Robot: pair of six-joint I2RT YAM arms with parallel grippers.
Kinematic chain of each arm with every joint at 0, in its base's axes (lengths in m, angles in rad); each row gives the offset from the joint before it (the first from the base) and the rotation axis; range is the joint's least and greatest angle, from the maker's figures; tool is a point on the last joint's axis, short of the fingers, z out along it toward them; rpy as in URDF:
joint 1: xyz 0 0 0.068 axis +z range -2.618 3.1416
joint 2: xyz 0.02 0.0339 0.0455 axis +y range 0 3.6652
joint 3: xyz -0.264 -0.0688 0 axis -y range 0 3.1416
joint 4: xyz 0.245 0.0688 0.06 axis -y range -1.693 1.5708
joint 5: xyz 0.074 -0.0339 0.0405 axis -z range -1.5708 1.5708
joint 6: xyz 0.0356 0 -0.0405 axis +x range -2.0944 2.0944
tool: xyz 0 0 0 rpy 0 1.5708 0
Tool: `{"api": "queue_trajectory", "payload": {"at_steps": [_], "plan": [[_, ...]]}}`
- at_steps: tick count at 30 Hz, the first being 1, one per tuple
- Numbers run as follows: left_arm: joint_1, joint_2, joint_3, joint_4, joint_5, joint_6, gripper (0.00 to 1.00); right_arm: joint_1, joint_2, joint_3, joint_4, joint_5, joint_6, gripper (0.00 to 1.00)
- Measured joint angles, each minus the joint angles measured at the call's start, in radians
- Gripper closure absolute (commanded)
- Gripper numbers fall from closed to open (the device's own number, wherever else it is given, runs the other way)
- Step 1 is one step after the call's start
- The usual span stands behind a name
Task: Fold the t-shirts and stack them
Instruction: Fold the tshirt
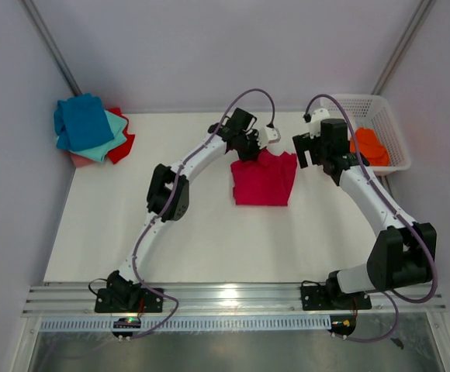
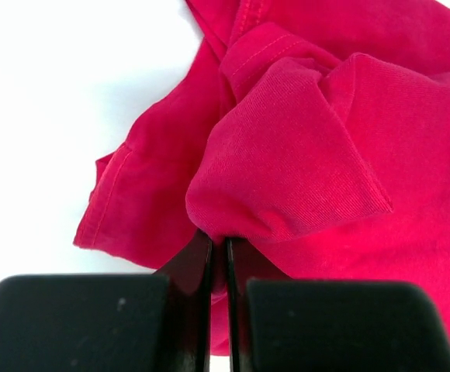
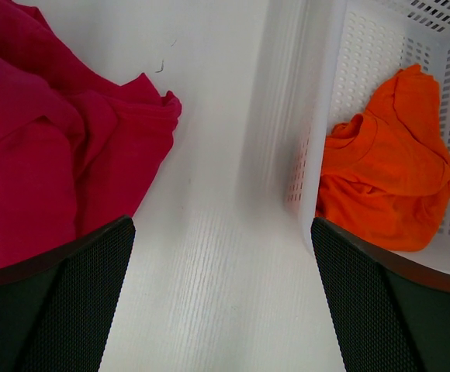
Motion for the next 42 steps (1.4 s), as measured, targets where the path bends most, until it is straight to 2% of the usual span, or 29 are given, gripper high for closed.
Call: {"api": "queue_trajectory", "payload": {"at_steps": [2,3,4,6,13,21,30,34,38,42], "plan": [[-0.001,0.000,-0.012,0.042,-0.015,-0.003,0.90,0.000,0.008,0.000,-0.002,-0.008,0.003,0.01],[-0.001,0.000,-0.019,0.063,-0.026,-0.005,0.37,0.000,0.010,0.000,-0.005,-0.012,0.004,0.01],[-0.001,0.000,-0.027,0.083,-0.037,-0.002,0.14,0.000,0.014,0.000,-0.007,-0.017,0.005,0.01],[-0.002,0.000,-0.043,0.136,-0.076,-0.019,0.01,0.000,0.019,0.000,-0.008,-0.027,0.007,0.01],[-0.001,0.000,-0.090,0.266,-0.164,-0.098,0.01,0.000,0.029,0.000,-0.017,-0.062,0.008,0.00],[-0.004,-0.010,-0.100,0.341,-0.276,-0.198,0.01,0.017,0.054,0.000,-0.034,-0.113,-0.001,0.01],[-0.004,-0.161,-0.113,0.341,-0.366,-0.241,0.01,0.040,0.164,0.048,-0.065,-0.173,-0.011,0.01],[-0.004,-0.223,-0.102,0.349,-0.393,-0.281,0.01,0.055,0.225,0.093,-0.062,-0.167,-0.011,0.01],[-0.001,-0.246,-0.088,0.343,-0.495,-0.334,0.01,0.094,0.301,0.147,-0.033,-0.114,-0.033,0.01],[0.037,-0.333,-0.188,0.317,-0.527,-0.414,0.01,0.158,0.365,0.172,0.023,-0.022,-0.101,0.01]]}}
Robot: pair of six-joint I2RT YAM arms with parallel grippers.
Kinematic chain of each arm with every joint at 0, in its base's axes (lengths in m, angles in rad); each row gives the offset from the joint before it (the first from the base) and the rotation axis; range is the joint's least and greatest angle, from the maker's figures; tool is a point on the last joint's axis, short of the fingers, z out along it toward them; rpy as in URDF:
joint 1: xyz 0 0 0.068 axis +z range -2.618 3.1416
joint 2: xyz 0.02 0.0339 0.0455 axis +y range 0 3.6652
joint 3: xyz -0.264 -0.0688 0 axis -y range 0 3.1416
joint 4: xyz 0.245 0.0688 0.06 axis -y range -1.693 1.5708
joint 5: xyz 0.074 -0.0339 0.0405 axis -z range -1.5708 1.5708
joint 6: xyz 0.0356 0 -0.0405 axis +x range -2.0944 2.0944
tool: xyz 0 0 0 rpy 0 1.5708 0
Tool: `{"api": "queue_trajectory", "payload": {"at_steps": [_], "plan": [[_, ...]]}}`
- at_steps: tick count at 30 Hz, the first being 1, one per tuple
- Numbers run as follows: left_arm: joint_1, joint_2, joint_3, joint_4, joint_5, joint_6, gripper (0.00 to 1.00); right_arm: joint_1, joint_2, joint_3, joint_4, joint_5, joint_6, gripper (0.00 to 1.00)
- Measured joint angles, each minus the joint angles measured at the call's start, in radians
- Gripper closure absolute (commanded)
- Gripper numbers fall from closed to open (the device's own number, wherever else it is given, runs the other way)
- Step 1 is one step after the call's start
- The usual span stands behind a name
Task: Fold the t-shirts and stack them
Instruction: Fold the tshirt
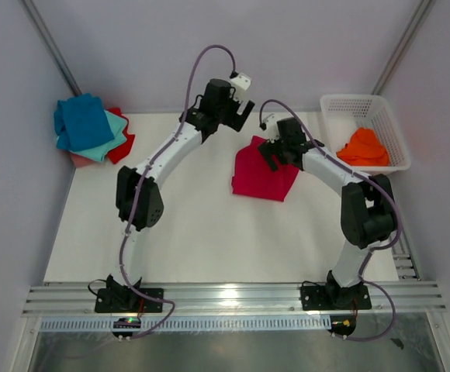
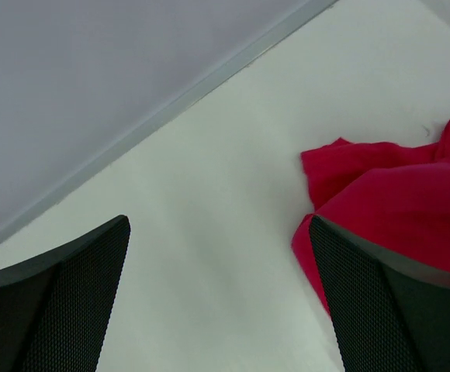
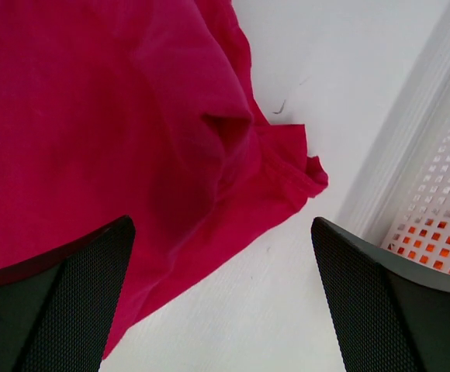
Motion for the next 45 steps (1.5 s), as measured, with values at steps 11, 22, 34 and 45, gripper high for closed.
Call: {"api": "queue_trajectory", "payload": {"at_steps": [11,22,34,45], "plan": [[0.095,-0.442,-0.569,-0.008,-0.062,-0.003,0.01,0.082,0.232,0.327,-0.010,0.021,-0.043,0.01],[0.078,-0.567,-0.694,-0.031,-0.032,0.015,0.01,0.087,0.441,0.479,-0.077,-0.016,-0.089,0.03],[0.078,-0.568,-0.708,-0.026,-0.031,0.045,0.01,0.083,0.452,0.481,-0.128,-0.036,-0.094,0.97],[0.078,-0.506,-0.708,-0.018,-0.023,0.050,0.01,0.080,0.357,0.446,-0.189,0.082,-0.073,0.97]]}}
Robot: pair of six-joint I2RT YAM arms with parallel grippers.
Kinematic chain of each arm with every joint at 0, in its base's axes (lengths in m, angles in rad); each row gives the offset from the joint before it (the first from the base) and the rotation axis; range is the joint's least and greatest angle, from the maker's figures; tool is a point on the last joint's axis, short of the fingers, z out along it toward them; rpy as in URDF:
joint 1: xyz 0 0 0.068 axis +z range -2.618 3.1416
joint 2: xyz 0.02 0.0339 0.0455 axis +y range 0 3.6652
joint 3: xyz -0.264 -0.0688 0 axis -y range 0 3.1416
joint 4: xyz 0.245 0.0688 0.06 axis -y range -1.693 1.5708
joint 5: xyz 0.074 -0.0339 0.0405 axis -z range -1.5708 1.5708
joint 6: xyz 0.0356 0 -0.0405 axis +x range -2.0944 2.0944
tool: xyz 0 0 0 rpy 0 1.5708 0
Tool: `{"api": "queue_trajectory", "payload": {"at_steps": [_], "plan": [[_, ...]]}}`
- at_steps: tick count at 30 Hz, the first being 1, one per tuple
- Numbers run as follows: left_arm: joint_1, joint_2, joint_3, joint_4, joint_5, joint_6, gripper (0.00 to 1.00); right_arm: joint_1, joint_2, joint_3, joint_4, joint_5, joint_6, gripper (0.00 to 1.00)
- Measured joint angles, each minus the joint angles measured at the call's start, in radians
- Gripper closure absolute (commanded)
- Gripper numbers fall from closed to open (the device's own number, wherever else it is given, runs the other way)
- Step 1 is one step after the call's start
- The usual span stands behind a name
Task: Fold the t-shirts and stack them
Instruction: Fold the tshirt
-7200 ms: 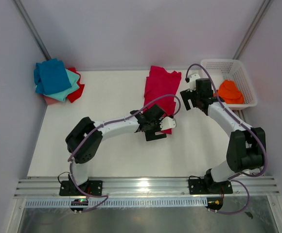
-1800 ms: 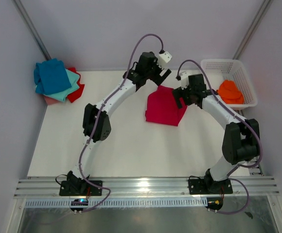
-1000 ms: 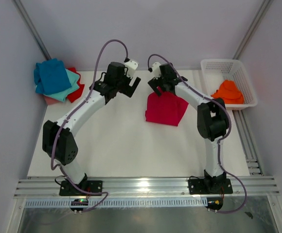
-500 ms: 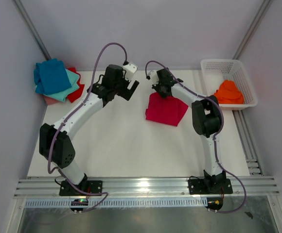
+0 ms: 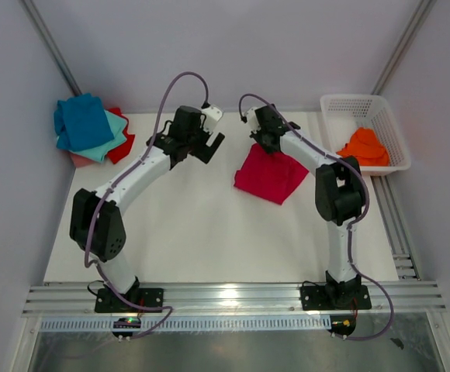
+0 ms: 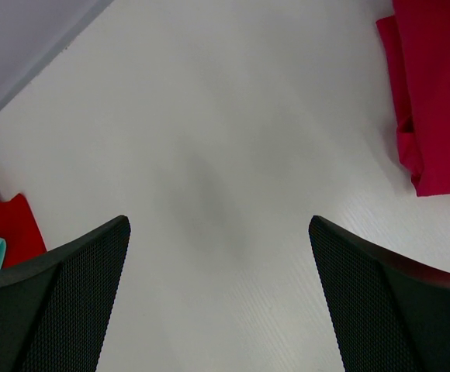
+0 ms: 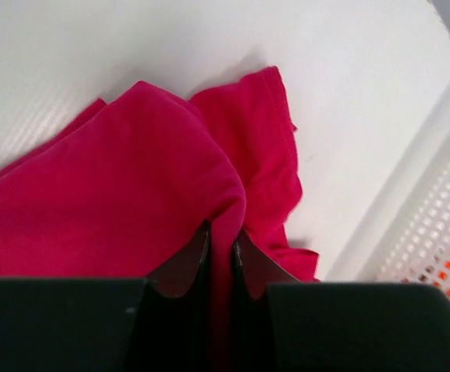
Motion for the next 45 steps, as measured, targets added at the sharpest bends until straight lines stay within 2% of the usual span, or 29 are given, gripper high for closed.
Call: {"api": "queue_trajectory", "payload": {"at_steps": [11,24,30,39,45], "plan": [[0.000,0.059,0.001,0.001,0.013,0.000,0.01,0.000,-0.200,-0.056,-0.063,0.129,0.031,0.97],[0.000,0.070,0.007,-0.002,0.031,-0.001,0.01,-0.003,-0.247,-0.089,-0.163,0.034,0.089,0.97],[0.000,0.070,0.007,-0.005,0.042,-0.001,0.01,-0.005,-0.246,-0.071,-0.192,-0.104,0.087,0.97],[0.000,0.070,0.003,-0.004,0.042,-0.001,0.01,-0.006,-0.249,-0.005,-0.282,-0.492,0.081,0.97],[0.000,0.070,0.001,-0.003,0.042,-0.004,0.02,-0.006,-0.264,0.053,-0.332,-0.617,0.102,0.97]]}}
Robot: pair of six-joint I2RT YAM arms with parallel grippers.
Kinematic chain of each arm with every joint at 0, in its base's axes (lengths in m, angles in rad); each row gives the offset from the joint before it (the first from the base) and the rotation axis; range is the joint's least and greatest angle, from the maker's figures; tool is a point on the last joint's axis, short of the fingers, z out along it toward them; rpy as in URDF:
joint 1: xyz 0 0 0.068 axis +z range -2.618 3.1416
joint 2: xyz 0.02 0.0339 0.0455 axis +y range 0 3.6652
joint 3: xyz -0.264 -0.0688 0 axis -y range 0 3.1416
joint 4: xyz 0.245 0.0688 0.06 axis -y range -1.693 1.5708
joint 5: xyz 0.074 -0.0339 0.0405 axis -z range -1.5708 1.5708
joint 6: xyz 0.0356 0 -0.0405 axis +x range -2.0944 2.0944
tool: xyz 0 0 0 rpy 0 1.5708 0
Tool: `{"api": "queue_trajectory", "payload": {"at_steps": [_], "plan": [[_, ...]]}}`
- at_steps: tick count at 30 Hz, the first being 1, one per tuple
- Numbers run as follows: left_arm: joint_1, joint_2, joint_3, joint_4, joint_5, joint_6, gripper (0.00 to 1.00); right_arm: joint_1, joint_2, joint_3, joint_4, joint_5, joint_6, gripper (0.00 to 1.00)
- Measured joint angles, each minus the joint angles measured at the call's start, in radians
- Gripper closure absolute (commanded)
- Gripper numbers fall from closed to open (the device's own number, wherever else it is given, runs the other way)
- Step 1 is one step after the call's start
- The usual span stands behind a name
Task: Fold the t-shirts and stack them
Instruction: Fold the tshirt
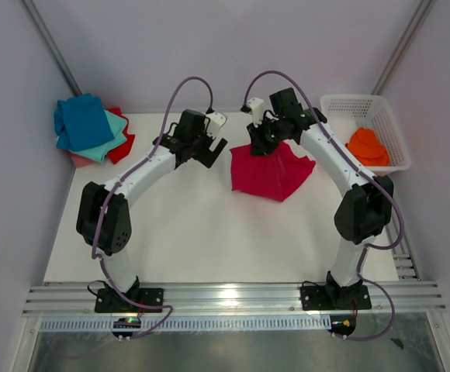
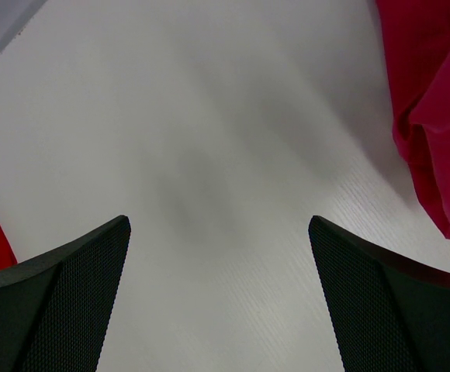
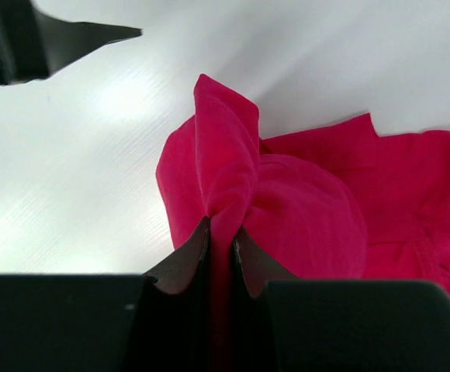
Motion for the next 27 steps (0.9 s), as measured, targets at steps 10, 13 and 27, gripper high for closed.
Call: {"api": "queue_trajectory", "payload": {"at_steps": [10,13,27], "plan": [[0.000,0.000,-0.004,0.001,0.000,0.000,0.02,-0.001,-0.121,0.000,-0.124,-0.198,0.026,0.97],[0.000,0.000,-0.004,0.002,0.000,-0.001,0.02,-0.001,-0.182,-0.057,-0.123,-0.253,0.033,0.97],[0.000,0.007,-0.004,0.005,0.001,0.000,0.02,-0.104,-0.266,-0.297,-0.064,-0.266,0.123,0.97]]}}
